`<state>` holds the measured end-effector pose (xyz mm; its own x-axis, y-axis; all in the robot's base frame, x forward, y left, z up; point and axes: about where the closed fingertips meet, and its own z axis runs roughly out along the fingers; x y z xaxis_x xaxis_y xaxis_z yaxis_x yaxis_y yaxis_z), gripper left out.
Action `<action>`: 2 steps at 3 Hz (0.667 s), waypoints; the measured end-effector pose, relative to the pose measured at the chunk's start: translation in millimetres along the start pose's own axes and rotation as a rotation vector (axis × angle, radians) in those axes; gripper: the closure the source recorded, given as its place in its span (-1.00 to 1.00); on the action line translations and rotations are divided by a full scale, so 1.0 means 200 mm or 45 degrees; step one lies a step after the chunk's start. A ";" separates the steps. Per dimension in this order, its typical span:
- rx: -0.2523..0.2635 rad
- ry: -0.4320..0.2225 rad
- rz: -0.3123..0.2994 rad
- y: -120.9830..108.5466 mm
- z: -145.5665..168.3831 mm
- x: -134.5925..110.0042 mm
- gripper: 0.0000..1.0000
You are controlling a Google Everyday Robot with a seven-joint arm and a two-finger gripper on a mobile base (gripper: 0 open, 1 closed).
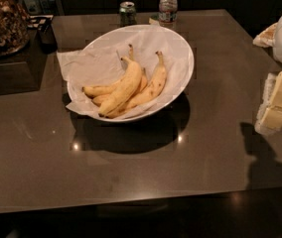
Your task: Pick banana from white bowl
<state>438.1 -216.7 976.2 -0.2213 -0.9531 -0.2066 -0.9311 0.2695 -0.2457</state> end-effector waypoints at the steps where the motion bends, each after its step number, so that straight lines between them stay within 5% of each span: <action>1: 0.008 -0.001 -0.006 0.00 -0.01 0.00 -1.00; 2: 0.009 -0.051 -0.127 -0.05 -0.03 -0.12 -1.00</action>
Offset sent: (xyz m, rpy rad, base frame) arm 0.0320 0.0487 0.0250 0.0195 -0.0435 0.2569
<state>451.5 -196.4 989.4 -0.1157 -0.9689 -0.2185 -0.9459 0.1746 -0.2734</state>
